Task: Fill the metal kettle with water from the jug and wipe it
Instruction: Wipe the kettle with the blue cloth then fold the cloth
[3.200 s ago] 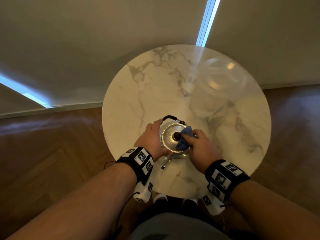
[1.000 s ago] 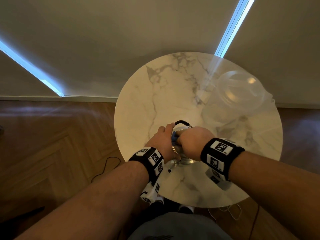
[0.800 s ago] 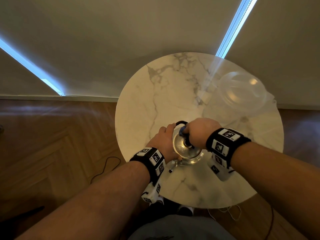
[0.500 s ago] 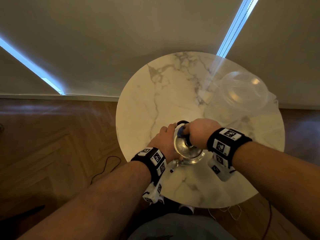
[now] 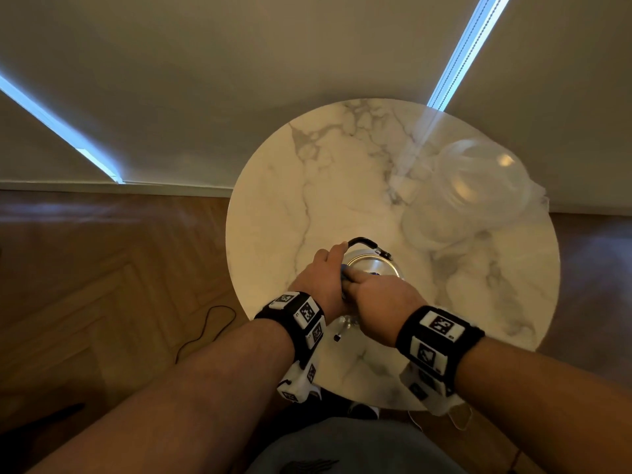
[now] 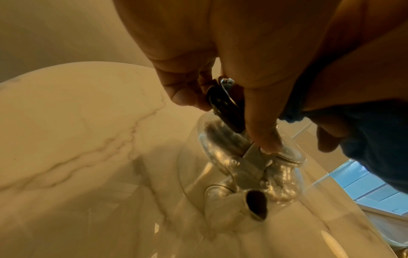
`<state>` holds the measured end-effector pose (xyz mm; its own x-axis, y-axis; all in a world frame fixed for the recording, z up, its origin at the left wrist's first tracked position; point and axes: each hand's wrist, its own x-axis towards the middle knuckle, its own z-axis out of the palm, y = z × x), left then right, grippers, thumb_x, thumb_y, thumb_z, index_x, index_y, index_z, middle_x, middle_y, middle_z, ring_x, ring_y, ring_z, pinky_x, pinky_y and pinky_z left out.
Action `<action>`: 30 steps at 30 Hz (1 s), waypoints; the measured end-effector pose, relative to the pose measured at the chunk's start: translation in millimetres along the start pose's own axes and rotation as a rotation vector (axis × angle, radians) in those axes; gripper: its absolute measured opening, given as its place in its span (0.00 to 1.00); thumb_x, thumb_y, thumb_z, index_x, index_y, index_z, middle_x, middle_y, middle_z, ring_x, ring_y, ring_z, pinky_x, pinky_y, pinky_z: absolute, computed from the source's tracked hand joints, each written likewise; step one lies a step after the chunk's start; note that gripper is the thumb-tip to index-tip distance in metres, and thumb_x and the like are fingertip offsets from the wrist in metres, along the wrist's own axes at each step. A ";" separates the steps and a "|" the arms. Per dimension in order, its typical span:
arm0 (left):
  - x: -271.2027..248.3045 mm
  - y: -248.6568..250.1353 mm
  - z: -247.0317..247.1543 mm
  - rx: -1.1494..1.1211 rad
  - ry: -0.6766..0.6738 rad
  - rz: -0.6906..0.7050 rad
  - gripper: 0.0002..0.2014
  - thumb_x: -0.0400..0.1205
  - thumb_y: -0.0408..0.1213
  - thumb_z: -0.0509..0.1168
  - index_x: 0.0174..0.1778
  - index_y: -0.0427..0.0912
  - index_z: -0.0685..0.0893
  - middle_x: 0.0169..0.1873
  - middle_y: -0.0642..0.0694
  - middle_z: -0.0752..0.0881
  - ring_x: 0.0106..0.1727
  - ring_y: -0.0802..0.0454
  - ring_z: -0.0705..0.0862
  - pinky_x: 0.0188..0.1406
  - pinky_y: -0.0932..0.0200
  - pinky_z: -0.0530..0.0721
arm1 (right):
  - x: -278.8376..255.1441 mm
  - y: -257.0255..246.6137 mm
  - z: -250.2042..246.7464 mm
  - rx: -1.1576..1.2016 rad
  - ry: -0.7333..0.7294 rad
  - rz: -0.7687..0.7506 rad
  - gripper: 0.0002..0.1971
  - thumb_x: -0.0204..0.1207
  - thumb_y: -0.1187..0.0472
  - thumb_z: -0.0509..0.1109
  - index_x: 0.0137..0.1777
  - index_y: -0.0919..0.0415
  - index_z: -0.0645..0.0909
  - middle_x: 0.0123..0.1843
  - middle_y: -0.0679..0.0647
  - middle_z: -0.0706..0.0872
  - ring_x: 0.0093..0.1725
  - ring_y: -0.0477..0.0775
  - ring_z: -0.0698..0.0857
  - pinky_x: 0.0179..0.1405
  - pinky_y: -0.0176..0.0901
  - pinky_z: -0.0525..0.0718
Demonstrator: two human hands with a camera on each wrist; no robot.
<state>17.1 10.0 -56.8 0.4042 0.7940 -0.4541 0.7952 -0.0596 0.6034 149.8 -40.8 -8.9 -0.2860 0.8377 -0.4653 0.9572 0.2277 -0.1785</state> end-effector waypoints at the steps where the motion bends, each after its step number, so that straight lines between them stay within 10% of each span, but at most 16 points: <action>1: -0.1 0.0 0.3 0.003 0.003 -0.003 0.56 0.69 0.42 0.83 0.87 0.55 0.55 0.75 0.43 0.70 0.66 0.40 0.84 0.64 0.43 0.85 | -0.6 -1.7 2.6 0.017 -0.008 0.018 0.30 0.76 0.65 0.65 0.79 0.49 0.72 0.85 0.43 0.62 0.52 0.58 0.88 0.47 0.53 0.89; 20: -1.5 -0.4 -1.9 0.037 -0.011 0.041 0.56 0.68 0.42 0.84 0.86 0.52 0.55 0.73 0.45 0.71 0.65 0.44 0.82 0.55 0.56 0.81 | -64.5 11.4 47.1 0.028 -0.140 0.124 0.49 0.75 0.69 0.60 0.85 0.35 0.34 0.88 0.42 0.33 0.53 0.58 0.79 0.38 0.49 0.82; 30: -2.4 -1.1 0.0 0.081 -0.006 0.017 0.60 0.65 0.47 0.86 0.87 0.57 0.52 0.72 0.47 0.72 0.67 0.45 0.82 0.61 0.44 0.87 | -58.1 21.2 55.6 0.112 -0.062 0.143 0.48 0.75 0.69 0.60 0.85 0.31 0.41 0.88 0.36 0.38 0.55 0.55 0.78 0.38 0.44 0.79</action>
<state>15.2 8.1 -56.3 0.4207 0.7887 -0.4483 0.8220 -0.1223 0.5562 184.3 -112.2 -33.8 -0.1534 0.8243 -0.5450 0.9783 0.0490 -0.2011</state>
